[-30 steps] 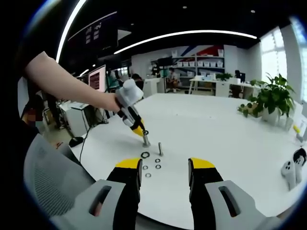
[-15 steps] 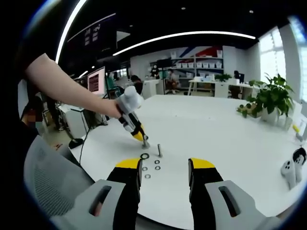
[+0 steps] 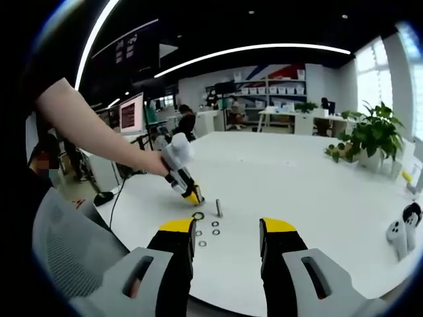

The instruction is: Place the washer onto the threaded stud by aligning its center hole with the stud, sliding it down to the base, and recovering from edge contact or off-axis alignment until the washer reaches the visible bottom stop.

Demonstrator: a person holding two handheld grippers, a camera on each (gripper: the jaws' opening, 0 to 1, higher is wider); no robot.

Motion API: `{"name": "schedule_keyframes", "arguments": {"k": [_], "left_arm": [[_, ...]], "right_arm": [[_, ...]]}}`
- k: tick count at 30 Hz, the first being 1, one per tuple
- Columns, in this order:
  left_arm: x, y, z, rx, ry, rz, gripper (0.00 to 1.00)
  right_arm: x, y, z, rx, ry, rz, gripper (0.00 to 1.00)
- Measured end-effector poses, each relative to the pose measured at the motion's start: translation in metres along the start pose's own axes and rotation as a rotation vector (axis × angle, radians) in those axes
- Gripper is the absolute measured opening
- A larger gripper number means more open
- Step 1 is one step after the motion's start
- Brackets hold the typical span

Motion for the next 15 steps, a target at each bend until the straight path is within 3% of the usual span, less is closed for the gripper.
{"name": "schedule_keyframes", "arguments": {"k": [5, 7, 8, 9, 10, 11, 13, 15], "left_arm": [[-0.003, 0.001, 0.002, 0.009, 0.02, 0.0, 0.2], [-0.001, 0.003, 0.005, -0.014, 0.007, -0.002, 0.18], [-0.001, 0.004, 0.007, -0.034, -0.019, -0.007, 0.15], [-0.002, 0.005, 0.012, -0.077, -0.058, 0.006, 0.03], [0.002, 0.002, 0.013, -0.053, -0.085, 0.072, 0.0], [0.004, 0.004, 0.015, -0.058, -0.039, 0.035, 0.0], [0.004, 0.002, 0.016, -0.06, -0.01, 0.037, 0.06], [0.005, 0.002, 0.013, -0.017, 0.017, 0.017, 0.1]], "right_arm": [[0.001, 0.0, 0.0, 0.006, -0.003, 0.004, 0.41], [0.0, 0.001, -0.001, 0.009, -0.003, 0.002, 0.41], [0.0, 0.001, -0.001, 0.009, -0.004, 0.001, 0.41], [0.0, 0.001, -0.001, 0.009, -0.003, -0.001, 0.41], [0.0, 0.0, -0.001, 0.011, -0.005, -0.004, 0.41], [-0.001, 0.0, -0.001, 0.013, -0.006, -0.007, 0.41], [-0.001, 0.001, -0.001, 0.012, -0.004, -0.009, 0.41], [-0.002, 0.0, -0.001, 0.012, -0.004, -0.014, 0.41]]}}
Point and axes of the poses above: the point that each gripper's makers call its tool centre point, and the gripper's own axes: y roughly backward along the fingers, x roughly to its right, z roughly out of its underside, the point moved 9 cm from there along y, roughly backward along the fingers, and after that the axes turned 4 degrees about x, right-handed, at the moved point
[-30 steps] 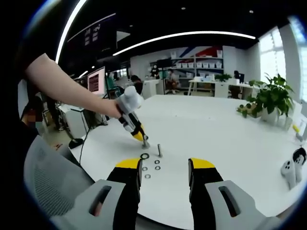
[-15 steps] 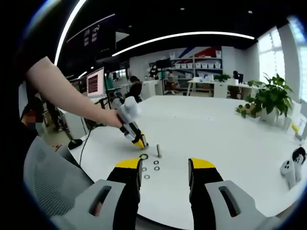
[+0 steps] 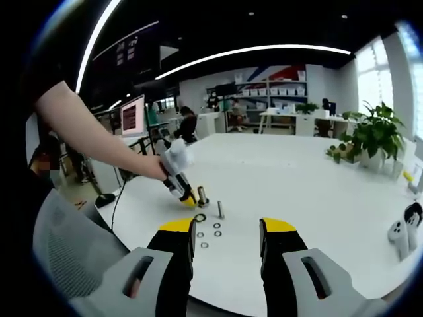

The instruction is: Place the washer onto the threaded stud by aligning its center hole with the stud, sliding it down to the base, and recovering from edge contact or off-axis alignment until the washer reaches the visible bottom stop.

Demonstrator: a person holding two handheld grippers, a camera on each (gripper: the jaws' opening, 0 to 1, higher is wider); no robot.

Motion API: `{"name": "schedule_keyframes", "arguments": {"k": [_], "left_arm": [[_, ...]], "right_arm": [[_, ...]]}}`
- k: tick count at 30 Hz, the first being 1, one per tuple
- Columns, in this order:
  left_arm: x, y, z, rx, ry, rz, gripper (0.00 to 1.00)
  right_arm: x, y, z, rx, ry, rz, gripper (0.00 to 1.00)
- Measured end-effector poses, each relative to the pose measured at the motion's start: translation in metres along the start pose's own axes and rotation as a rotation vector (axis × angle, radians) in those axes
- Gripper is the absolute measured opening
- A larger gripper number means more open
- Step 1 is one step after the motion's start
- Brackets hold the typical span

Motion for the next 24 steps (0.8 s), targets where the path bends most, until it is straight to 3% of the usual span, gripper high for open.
{"name": "schedule_keyframes", "arguments": {"k": [5, 14, 20, 24], "left_arm": [[0.006, 0.008, 0.0, 0.014, 0.01, -0.015, 0.1], [0.012, 0.047, 0.003, 0.109, 0.137, -0.07, 0.15], [0.022, 0.082, 0.002, 0.257, 0.237, -0.097, 0.21], [0.031, 0.111, 0.004, 0.367, 0.269, -0.147, 0.23]], "right_arm": [[-0.001, -0.001, 0.0, -0.002, 0.005, -0.014, 0.41], [-0.002, -0.001, -0.001, 0.012, 0.0, -0.029, 0.41], [-0.005, -0.002, -0.002, 0.012, 0.011, -0.048, 0.41], [-0.006, -0.002, -0.002, 0.009, 0.012, -0.053, 0.41]]}}
Point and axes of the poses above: the point that each gripper's makers call its tool centre point, and the gripper's own axes: y roughly backward along the fingers, x roughly to its right, z roughly out of its underside, the point moved 9 cm from there along y, roughly backward along the fingers, and after that the axes turned 4 degrees about x, right-handed, at the moved point
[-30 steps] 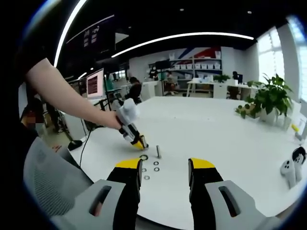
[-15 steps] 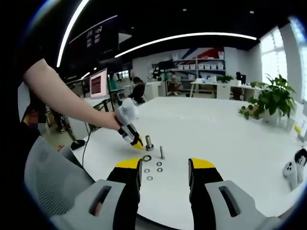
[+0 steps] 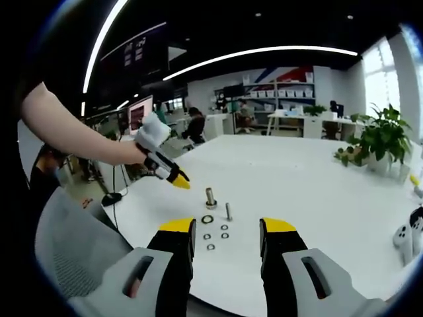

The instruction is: Place the washer onto the threaded stud by aligning its center hole with the stud, sliding it down to the base, and recovering from edge contact or off-axis alignment until the washer reaches the visible bottom stop.

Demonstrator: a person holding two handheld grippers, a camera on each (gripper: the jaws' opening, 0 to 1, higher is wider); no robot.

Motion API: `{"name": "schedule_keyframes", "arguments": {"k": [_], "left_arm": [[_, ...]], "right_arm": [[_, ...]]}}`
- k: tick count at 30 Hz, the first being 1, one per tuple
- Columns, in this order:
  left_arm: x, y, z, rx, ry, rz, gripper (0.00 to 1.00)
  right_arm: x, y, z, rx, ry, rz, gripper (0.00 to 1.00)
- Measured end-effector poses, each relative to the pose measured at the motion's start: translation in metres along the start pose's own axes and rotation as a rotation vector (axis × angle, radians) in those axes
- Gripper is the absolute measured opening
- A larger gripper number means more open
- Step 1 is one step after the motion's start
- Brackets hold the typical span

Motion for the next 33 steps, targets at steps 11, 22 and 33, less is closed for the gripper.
{"name": "schedule_keyframes", "arguments": {"k": [11, 22, 33], "left_arm": [[0.013, 0.072, 0.002, 0.269, 0.125, -0.056, 0.27], [0.032, 0.131, 0.04, 0.365, 0.088, -0.081, 0.3], [0.039, 0.148, 0.062, 0.409, 0.07, -0.064, 0.33]], "right_arm": [[-0.002, -0.001, 0.0, -0.007, 0.019, -0.003, 0.41], [-0.001, 0.0, 0.002, -0.048, 0.085, 0.055, 0.43], [-0.001, 0.001, 0.001, -0.075, 0.145, 0.124, 0.46]]}}
Point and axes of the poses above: the point that each gripper's makers call its tool centre point, and the gripper's own axes: y roughly backward along the fingers, x roughly to its right, z roughly out of its underside, the point moved 9 cm from there along y, roughly backward along the fingers, and after that the axes turned 4 degrees about x, right-handed, at the moved point
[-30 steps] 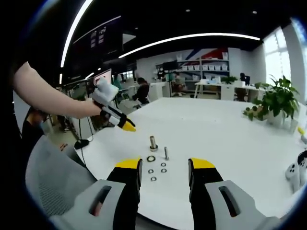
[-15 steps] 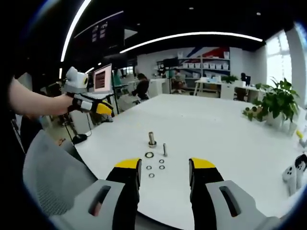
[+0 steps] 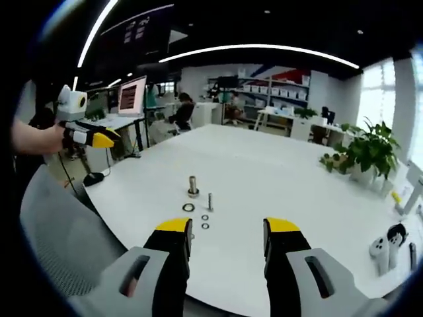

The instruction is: Place the washer onto the threaded stud by aligning its center hole with the stud, sliding it down to the base, and recovering from edge contact or off-axis alignment until the washer reaches the visible bottom stop.

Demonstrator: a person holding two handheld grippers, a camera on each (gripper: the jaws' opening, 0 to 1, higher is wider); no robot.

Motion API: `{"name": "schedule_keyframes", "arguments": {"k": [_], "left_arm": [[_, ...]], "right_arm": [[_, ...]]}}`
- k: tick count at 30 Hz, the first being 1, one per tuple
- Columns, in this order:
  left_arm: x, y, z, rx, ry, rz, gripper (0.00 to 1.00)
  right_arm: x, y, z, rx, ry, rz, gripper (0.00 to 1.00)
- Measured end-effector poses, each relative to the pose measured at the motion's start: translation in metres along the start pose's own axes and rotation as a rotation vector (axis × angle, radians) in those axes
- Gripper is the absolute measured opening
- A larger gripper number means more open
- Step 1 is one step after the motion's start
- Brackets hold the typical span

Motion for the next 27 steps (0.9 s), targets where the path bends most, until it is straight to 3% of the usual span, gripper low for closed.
{"name": "schedule_keyframes", "arguments": {"k": [3, 5, 12, 14, 16, 17, 23, 27], "left_arm": [[-0.001, 0.009, 0.006, 0.017, -0.015, -0.017, 0.35], [-0.001, 0.012, 0.011, 0.043, 0.025, -0.011, 0.35], [0.003, 0.007, 0.025, 0.013, 0.014, 0.015, 0.33], [0.005, 0.008, 0.018, -0.012, 0.08, 0.016, 0.33], [0.011, 0.01, 0.005, 0.054, 0.126, 0.033, 0.34], [0.013, 0.011, 0.001, 0.079, 0.103, 0.037, 0.35], [0.017, 0.01, 0.016, 0.019, 0.068, 0.037, 0.35], [0.022, 0.014, 0.014, 0.022, 0.062, 0.025, 0.35]], "right_arm": [[0.004, 0.001, 0.001, -0.006, -0.019, 0.019, 0.45], [0.005, 0.0, 0.002, -0.014, -0.03, 0.025, 0.45], [0.006, 0.0, 0.005, -0.043, -0.019, 0.047, 0.45], [0.005, -0.001, 0.007, -0.056, -0.012, 0.045, 0.45], [0.004, -0.001, 0.007, -0.063, -0.006, 0.044, 0.45], [0.004, -0.001, 0.007, -0.063, -0.001, 0.045, 0.45], [0.005, -0.002, 0.008, -0.074, 0.001, 0.044, 0.45], [0.005, -0.002, 0.009, -0.083, 0.006, 0.047, 0.45]]}}
Point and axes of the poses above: the point that each gripper's makers call its tool centre point, and the gripper's own axes: y roughly backward along the fingers, x roughly to its right, z roughly out of its underside, the point moved 9 cm from there along y, roughly backward along the fingers, and after that the axes turned 4 degrees about x, right-handed, at the moved point
